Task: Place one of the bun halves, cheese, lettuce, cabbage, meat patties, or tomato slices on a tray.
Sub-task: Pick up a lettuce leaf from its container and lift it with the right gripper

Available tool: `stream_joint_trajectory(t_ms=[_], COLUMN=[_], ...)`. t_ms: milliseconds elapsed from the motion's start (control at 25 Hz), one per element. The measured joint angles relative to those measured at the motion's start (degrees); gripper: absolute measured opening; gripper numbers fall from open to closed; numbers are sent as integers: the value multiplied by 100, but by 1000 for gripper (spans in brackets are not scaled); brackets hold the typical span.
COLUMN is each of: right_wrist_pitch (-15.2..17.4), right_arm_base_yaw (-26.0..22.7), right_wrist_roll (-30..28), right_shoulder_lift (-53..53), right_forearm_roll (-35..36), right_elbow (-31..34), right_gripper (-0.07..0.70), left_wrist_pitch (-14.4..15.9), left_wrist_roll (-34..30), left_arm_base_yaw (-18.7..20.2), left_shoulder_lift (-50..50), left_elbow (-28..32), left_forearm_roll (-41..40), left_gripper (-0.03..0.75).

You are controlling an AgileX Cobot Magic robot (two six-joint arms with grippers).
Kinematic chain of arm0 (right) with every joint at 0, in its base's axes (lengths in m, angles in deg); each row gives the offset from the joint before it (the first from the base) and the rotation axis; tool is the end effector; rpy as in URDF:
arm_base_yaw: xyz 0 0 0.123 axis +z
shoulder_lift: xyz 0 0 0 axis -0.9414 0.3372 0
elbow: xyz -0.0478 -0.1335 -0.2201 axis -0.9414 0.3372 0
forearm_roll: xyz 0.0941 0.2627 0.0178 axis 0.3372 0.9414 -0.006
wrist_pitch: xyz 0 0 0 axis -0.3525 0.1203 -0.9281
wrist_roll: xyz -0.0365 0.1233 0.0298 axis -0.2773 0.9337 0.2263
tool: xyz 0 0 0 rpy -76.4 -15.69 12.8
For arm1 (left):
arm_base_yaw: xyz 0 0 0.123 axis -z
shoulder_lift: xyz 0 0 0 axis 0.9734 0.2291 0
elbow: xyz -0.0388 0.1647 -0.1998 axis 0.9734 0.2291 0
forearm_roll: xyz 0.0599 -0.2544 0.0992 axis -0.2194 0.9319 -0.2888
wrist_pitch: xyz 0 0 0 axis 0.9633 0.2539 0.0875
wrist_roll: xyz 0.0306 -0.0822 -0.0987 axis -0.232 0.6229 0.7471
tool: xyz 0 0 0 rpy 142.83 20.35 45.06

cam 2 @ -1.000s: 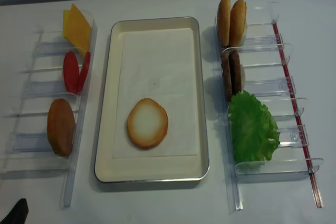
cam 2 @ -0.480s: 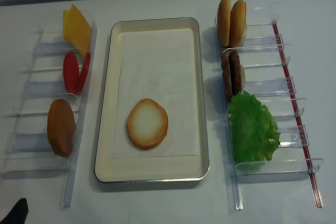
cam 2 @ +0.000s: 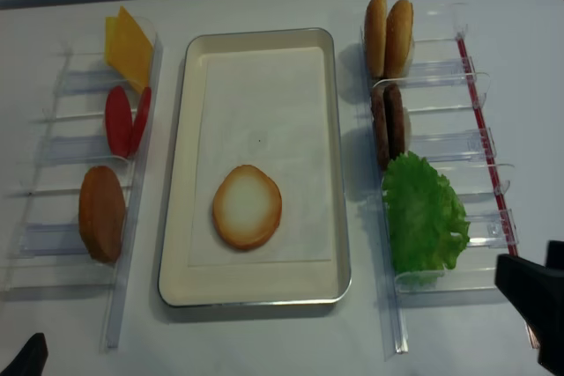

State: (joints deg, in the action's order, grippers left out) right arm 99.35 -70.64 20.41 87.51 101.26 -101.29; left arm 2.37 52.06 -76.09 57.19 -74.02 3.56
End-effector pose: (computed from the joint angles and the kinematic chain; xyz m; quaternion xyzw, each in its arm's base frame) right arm 0.1257 0.0624 0.2596 -0.0631 0.8921 0.2389 0.3782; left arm 0.0710 0.0027 0.2533 -0.0053 0.8836 0.0071 0.4681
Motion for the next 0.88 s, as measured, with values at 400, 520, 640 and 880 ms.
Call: stream_joint_trajectory(t_ms=[400,520,640,880], right_wrist_pitch=[-510,-640,-781,-899], right_arm_base_yaw=[169,179,179,179], right_wrist_roll=[-1127,-1401,-1704,-2112], right_shoulder_lift=[1883,2437,2864,3296], right_forearm_roll=[698,742,951,1246], right_elbow=[0,0,0,0], right_gripper=[505,505,505,505], left_wrist_pitch=[0,0,0,0], left_wrist_roll=[0,0,0,0], left_arm_base_yaw=[0,0,0,0], left_shoulder_lift=[0,0,0,0], left_elbow=[0,0,0,0], left_forearm_roll=[0,0,0,0], left_gripper=[556,556,556,556])
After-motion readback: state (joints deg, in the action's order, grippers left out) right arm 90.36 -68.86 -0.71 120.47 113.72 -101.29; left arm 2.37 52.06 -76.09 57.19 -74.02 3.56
